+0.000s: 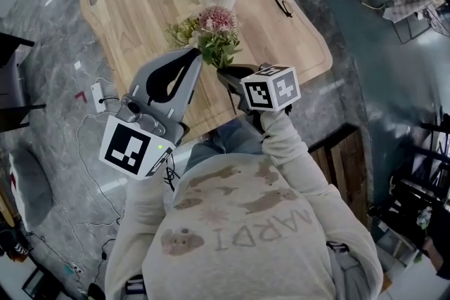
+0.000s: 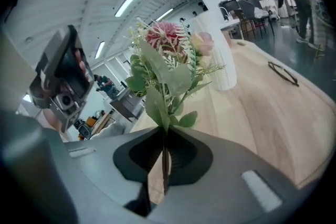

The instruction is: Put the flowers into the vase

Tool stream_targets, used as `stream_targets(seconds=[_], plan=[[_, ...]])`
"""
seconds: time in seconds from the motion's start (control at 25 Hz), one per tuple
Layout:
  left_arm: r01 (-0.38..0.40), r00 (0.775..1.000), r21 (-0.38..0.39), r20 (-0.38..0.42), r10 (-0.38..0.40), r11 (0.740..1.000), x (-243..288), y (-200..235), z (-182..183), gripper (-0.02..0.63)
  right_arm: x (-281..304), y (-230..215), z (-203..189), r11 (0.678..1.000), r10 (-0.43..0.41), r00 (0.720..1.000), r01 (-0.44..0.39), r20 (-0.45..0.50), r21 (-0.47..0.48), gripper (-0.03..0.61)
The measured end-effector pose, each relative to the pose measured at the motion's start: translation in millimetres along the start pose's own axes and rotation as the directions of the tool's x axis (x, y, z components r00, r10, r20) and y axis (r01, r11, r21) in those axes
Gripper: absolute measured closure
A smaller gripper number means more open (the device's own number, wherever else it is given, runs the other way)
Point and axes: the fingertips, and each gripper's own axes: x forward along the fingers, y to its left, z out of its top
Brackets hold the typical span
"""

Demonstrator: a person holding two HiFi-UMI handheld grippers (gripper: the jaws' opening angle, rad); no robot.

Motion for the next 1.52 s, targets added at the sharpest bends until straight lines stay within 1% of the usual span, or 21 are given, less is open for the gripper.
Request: stream_targets(seconds=[0.16, 0.24, 0.36, 0.44, 0.56, 0.68, 0.76, 0.92, 1.08, 1.2, 1.4, 1.52], plan=[[-0.011, 1.000, 0.012, -0.002, 0.011, 1.000, 17.1, -5.8, 6.0, 0.614, -32.5, 12.1, 46.8, 0.996, 0.071, 0.989, -0.064, 0.127, -0.059, 0.535], [-0.021, 1.000, 0.025, 0.002, 0.021, 0.999, 34.0, -5.4, 15.2, 0.614, -51.9, 11.4, 79.6, 0.991, 0.105, 0.976, -0.087, 0.189, -0.103, 0.535], [-0.038, 0.999, 0.048, 0.004, 0.038, 0.998, 59.1, -2.4, 29.3, 0.614, -79.2, 7.5, 129.1, 0.979, 0.146, 0.952, -0.100, 0.270, -0.180, 0.535], [-0.049, 0.999, 0.055, 0.003, 0.049, 0.997, 63.1, -4.3, 27.0, 0.614, -89.2, 9.1, 144.7, 0.968, 0.174, 0.934, -0.105, 0.312, -0.226, 0.535], [-0.064, 0.998, 0.057, 0.006, 0.063, 0.996, 58.1, -9.1, 10.1, 0.614, -91.2, 13.8, 151.1, 0.950, 0.215, 0.905, -0.106, 0.366, -0.294, 0.535], [-0.067, 0.998, 0.050, 0.007, 0.067, 0.996, 58.4, -14.3, -4.6, 0.614, -92.5, 14.4, 160.3, 0.932, 0.246, 0.876, -0.096, 0.415, -0.349, 0.535], [-0.063, 0.998, 0.046, 0.002, 0.063, 0.997, 64.9, -18.4, -7.0, 0.614, -99.9, 11.9, 174.8, 0.923, 0.261, 0.854, -0.085, 0.450, -0.374, 0.535], [-0.054, 0.998, 0.047, -0.007, 0.055, 0.997, 82.5, -21.6, 2.9, 0.614, -123.2, 6.1, 218.9, 0.914, 0.292, 0.807, -0.076, 0.514, -0.400, 0.535], [-0.063, 0.998, 0.043, -0.011, 0.063, 0.997, 96.0, -7.9, 14.4, 0.614, -136.6, 0.9, 270.0, 0.907, 0.308, 0.763, -0.054, 0.569, -0.418, 0.535], [-0.069, 0.997, 0.044, -0.017, 0.070, 0.997, 99.2, 2.0, 15.8, 0.614, -138.2, -1.0, 293.8, 0.900, 0.312, 0.741, -0.029, 0.595, -0.435, 0.535], [-0.088, 0.996, 0.045, -0.021, 0.089, 0.995, 100.6, 18.8, 18.1, 0.614, -131.3, -1.5, 324.1, 0.877, 0.316, 0.718, 0.029, 0.620, -0.481, 0.535], [-0.113, 0.993, 0.037, -0.027, 0.114, 0.993, 97.9, 29.1, 15.2, 0.614, -126.6, -1.3, 337.5, 0.866, 0.325, 0.693, 0.055, 0.644, -0.496, 0.535]])
